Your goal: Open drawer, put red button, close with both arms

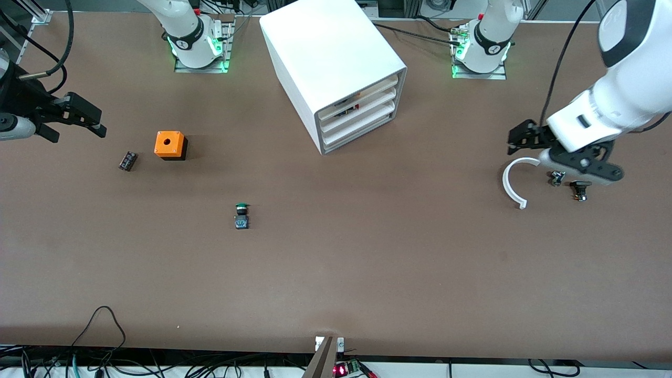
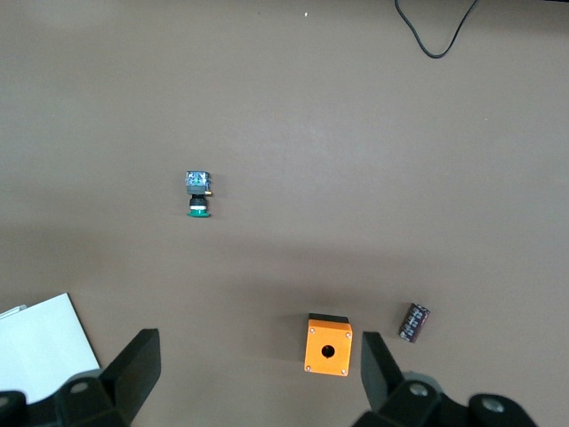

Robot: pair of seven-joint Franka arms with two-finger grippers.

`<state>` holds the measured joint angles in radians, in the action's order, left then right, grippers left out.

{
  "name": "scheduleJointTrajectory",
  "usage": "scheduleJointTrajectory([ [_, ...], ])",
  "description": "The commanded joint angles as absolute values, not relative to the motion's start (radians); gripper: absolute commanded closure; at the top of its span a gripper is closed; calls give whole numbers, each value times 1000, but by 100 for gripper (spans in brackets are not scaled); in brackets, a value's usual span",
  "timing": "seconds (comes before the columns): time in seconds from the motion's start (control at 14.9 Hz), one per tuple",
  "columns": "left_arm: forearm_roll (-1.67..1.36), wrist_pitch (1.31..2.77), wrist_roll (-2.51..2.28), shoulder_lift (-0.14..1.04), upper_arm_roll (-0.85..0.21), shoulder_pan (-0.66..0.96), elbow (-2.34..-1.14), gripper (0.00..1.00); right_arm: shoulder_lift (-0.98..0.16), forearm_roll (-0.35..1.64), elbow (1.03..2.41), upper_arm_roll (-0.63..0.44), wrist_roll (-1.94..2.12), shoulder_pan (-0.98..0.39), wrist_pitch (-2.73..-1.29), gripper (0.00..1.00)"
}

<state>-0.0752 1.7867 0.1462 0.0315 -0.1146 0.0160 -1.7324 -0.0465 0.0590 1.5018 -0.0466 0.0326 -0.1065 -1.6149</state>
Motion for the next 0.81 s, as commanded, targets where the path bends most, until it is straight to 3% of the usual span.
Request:
scheduleJointTrajectory([
  [0.0, -94, 1898, 160, -112, -84, 48, -1953, 0, -58, 48, 1468, -34, 31, -94, -1589, 0],
  [0.27, -81, 1769, 140, -104, -55, 52, -1879, 0, -58, 48, 1468, -34, 31, -94, -1591, 0],
  [0.74, -61, 1738, 94, -17, -54, 29, -1758, 0, -58, 49, 1468, -35, 31, -92, -1588, 0],
])
